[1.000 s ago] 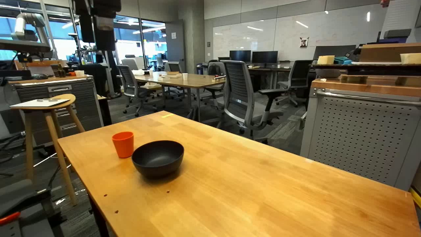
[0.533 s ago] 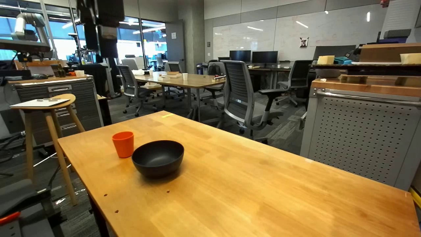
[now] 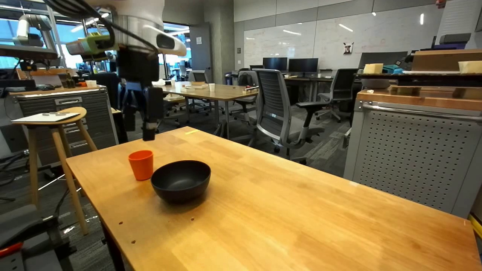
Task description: Pick up the orange cup and place it in the black bowl
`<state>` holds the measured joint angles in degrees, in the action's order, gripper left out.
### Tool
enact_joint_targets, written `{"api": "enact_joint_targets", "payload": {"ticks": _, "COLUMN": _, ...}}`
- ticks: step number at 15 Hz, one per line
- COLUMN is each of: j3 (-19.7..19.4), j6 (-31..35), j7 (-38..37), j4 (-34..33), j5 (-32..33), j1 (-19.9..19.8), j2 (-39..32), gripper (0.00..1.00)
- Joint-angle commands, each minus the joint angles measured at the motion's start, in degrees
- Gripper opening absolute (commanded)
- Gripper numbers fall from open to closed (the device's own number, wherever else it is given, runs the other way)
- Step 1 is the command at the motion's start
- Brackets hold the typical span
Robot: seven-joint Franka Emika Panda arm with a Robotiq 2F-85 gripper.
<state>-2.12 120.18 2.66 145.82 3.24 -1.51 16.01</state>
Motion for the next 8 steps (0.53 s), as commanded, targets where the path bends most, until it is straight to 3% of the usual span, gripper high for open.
{"api": "enact_joint_targets", "payload": {"ticks": 1, "j3": 4.0, "j6": 5.57, "j7": -4.05, "j4": -3.03, "j5": 0.47, "j1": 2.8, "j2": -11.71, "gripper": 1.0}}
{"api": "enact_joint_targets", "payload": {"ticks": 8, "j3": 8.85, "j6": 10.77, "j7": -8.62, "j4": -7.98, "j5": 2.32, "j1": 8.26, "j2": -23.84, "gripper": 1.0}}
